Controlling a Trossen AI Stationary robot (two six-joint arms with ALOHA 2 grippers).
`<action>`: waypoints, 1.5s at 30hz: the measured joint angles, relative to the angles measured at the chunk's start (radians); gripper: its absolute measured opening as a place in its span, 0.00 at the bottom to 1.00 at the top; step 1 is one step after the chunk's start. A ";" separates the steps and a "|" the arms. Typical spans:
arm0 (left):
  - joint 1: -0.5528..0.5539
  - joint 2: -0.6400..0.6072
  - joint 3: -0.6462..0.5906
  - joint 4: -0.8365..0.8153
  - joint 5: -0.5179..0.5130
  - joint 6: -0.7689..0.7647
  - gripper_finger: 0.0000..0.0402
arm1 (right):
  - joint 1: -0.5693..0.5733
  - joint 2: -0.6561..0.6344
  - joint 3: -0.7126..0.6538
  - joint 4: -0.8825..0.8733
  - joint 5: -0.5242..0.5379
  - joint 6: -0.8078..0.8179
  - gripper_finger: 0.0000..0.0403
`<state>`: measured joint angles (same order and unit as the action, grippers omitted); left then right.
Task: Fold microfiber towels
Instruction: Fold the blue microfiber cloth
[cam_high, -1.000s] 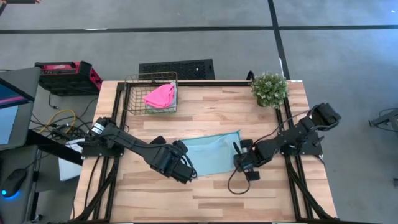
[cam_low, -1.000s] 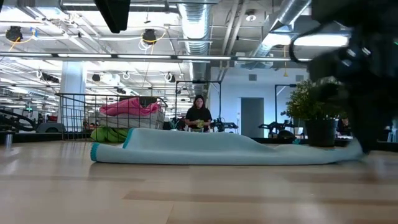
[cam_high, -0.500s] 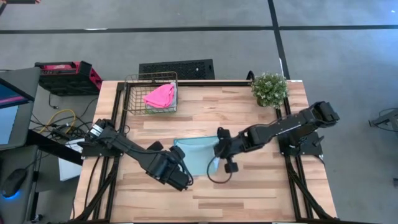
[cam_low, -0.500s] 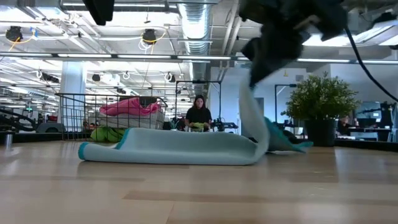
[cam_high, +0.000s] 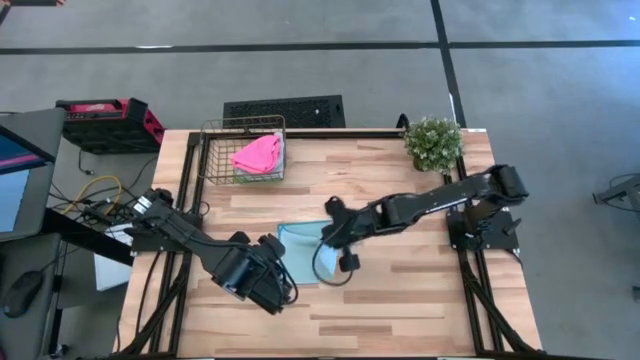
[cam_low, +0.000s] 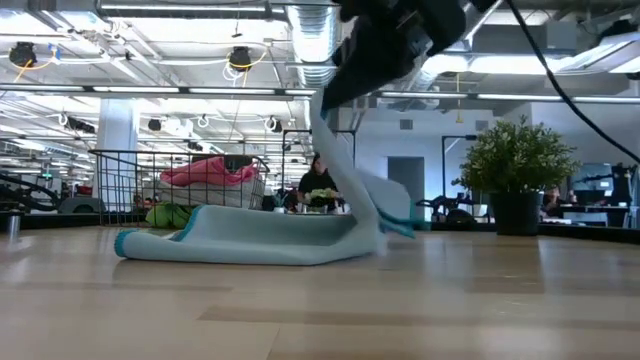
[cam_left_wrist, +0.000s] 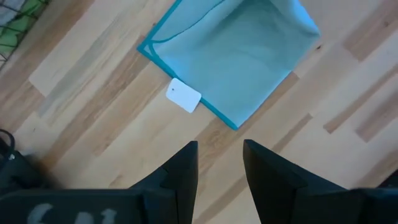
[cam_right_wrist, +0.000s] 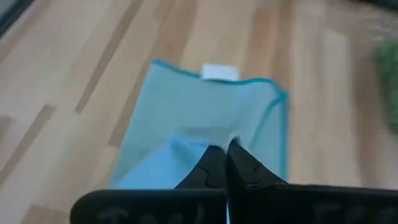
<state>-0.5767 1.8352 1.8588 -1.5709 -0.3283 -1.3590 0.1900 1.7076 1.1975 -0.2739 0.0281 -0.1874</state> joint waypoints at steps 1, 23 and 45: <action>-0.001 -0.002 0.000 -0.001 0.000 -0.006 0.30 | 0.007 0.026 0.022 -0.011 -0.001 -0.009 0.01; -0.066 -0.004 0.000 0.000 -0.062 -0.086 0.30 | 0.032 0.388 0.514 -0.091 -0.067 -0.235 0.02; -0.079 -0.003 0.000 0.000 -0.065 -0.092 0.30 | 0.019 0.441 0.514 -0.070 -0.020 -0.232 0.34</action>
<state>-0.6558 1.8320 1.8591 -1.5711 -0.3928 -1.4510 0.2092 2.1487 1.7119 -0.3439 0.0082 -0.4191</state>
